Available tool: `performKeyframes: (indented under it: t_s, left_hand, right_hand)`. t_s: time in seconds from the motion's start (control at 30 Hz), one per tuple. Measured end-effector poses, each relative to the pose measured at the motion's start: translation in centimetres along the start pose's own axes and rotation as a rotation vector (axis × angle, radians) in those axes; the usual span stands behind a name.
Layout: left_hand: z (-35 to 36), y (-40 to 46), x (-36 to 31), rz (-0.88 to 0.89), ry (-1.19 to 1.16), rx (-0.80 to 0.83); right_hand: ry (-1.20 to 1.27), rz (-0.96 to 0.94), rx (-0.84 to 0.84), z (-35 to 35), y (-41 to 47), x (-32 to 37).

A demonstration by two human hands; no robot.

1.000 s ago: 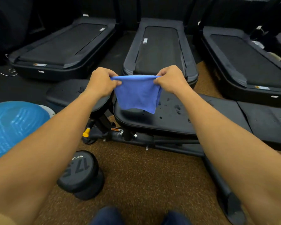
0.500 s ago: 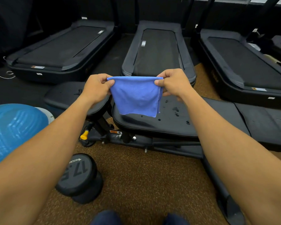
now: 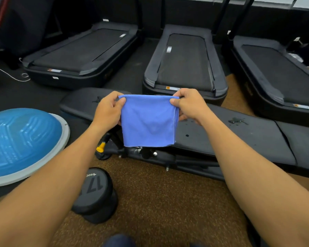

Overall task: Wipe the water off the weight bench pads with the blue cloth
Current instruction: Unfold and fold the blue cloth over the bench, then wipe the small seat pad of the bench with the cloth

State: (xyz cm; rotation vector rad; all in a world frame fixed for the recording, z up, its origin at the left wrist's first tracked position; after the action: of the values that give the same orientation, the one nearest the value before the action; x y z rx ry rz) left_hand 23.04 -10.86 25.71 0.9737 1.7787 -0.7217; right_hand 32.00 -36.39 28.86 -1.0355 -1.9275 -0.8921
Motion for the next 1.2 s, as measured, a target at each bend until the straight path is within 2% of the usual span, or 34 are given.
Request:
performKeyframes:
  t_s: [0.23, 0.6, 0.73, 0.97, 1.03, 1.1, 1.17, 1.2]
  left_hand:
    - [-4.5, 4.4, 4.7, -0.095, 0.004, -0.110]
    - [-11.4, 13.9, 11.8, -0.212, 0.084, -0.182]
    - [-13.9, 17.1, 13.9, -0.242, 0.093, -0.213]
    - [-15.3, 21.0, 14.8, -0.199, 0.273, -0.224]
    - [-15.6, 21.5, 15.1, -0.192, 0.270, -0.241]
    - [-16.5, 21.6, 15.1, -0.186, 0.204, -0.321]
    - [-17.9, 21.8, 15.5, -0.255, 0.082, -0.410]
    - [-18.5, 22.2, 16.3, -0.318, 0.024, -0.438]
  right_hand:
    - [-0.009, 0.033, 0.092, 7.9, 4.7, -0.7]
    - [-0.107, 0.014, 0.211, 19.5, 15.2, -1.8]
    - [-0.204, -0.041, 0.202, 22.8, 18.4, -1.9]
    - [-0.362, -0.088, 0.123, 26.0, 21.4, -1.8]
    - [-0.431, -0.253, 0.117, 27.4, 20.5, -0.3]
    - [-0.438, -0.541, 0.192, 29.6, 18.4, 2.5]
    - [-0.486, -0.755, 0.383, 32.3, 16.4, 3.4]
    - [-0.531, -0.780, 0.503, 33.5, 15.7, 3.0]
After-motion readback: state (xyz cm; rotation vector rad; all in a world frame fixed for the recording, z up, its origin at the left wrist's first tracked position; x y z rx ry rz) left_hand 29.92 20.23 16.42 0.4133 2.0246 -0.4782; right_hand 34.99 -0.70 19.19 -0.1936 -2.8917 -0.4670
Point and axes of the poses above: each hand's wrist, its own y-axis towards the middle knuckle, its own z-axis out of the palm, x = y × z, the point moved 7 cm from there along y, towards the middle knuckle, and after that the axes turned 15 degrees about -z, right-handed, at the moved point
